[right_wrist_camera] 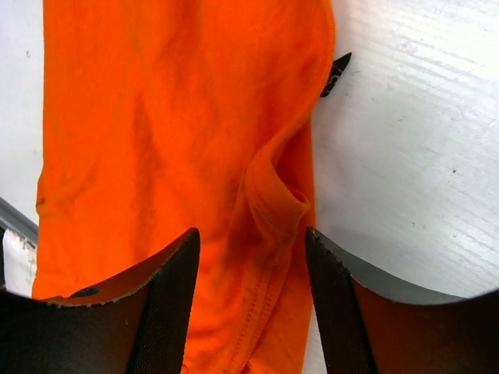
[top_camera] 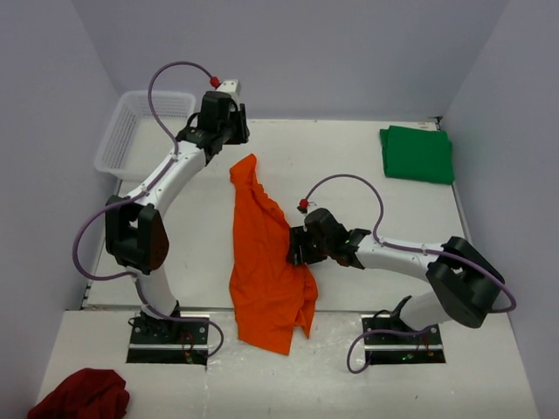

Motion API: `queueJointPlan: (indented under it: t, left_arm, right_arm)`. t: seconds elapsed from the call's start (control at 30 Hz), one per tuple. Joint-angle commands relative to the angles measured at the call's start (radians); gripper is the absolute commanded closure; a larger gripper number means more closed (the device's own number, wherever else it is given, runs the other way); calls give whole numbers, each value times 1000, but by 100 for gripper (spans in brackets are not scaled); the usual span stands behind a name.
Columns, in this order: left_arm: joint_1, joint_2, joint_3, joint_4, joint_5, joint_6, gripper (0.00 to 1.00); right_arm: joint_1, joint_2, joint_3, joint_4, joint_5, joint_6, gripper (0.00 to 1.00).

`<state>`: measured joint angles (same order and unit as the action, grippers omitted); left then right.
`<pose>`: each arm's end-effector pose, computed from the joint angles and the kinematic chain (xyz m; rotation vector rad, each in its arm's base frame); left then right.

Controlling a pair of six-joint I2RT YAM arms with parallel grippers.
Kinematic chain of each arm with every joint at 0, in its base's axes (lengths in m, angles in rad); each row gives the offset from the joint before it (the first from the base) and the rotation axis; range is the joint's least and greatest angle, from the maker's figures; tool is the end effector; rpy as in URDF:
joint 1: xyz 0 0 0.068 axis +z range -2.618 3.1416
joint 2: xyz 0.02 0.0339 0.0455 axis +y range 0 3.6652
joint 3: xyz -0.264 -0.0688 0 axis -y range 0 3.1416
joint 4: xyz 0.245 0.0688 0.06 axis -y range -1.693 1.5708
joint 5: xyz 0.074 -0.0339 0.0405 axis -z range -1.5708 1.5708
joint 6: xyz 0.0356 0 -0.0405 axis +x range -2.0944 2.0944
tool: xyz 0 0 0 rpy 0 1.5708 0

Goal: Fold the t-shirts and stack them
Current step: Move the tshirt to the center of the board, then flatten out the tshirt

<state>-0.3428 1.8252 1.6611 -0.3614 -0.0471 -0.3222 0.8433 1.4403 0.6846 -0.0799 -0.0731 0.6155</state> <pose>0.4081 -0.1439 0.3332 -0.0069 2.1151 -0.3506 0.1833 0.2098 0.1697 -0.3249 2.5251 0.7227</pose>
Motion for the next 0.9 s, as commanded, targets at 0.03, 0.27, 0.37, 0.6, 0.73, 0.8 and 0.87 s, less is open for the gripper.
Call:
queueJointPlan:
  t: [0.03,0.27,0.37,0.6,0.73,0.8,0.87]
  left_arm:
    - [-7,-89,-75,25,23,-28,62]
    - [-45,-233,-210,55,15,-54,62]
    - [-50,-291,-251,49,4,-54,62]
    - [-74,-380,-308,-13,-46,-40,61]
    - [-91,-455,-395,-37,-117,-70,61]
    - [-91,-478,-441,-37,-137,-92,61]
    - [-101,-507,-504,-40,-140,-109,60]
  right_arm:
    - [0,12,23,54,72,26,43]
    - [0,57,47,61,61,29,67]
    - [0,60,44,66,58,33,68]
    - [-1,2,107,-26,159,-9,100]
    - [0,-63,361,-260,309,-153,100]
    - [0,-76,481,-317,360,-215,100]
    - [-1,-69,675,-398,381,-322,100]
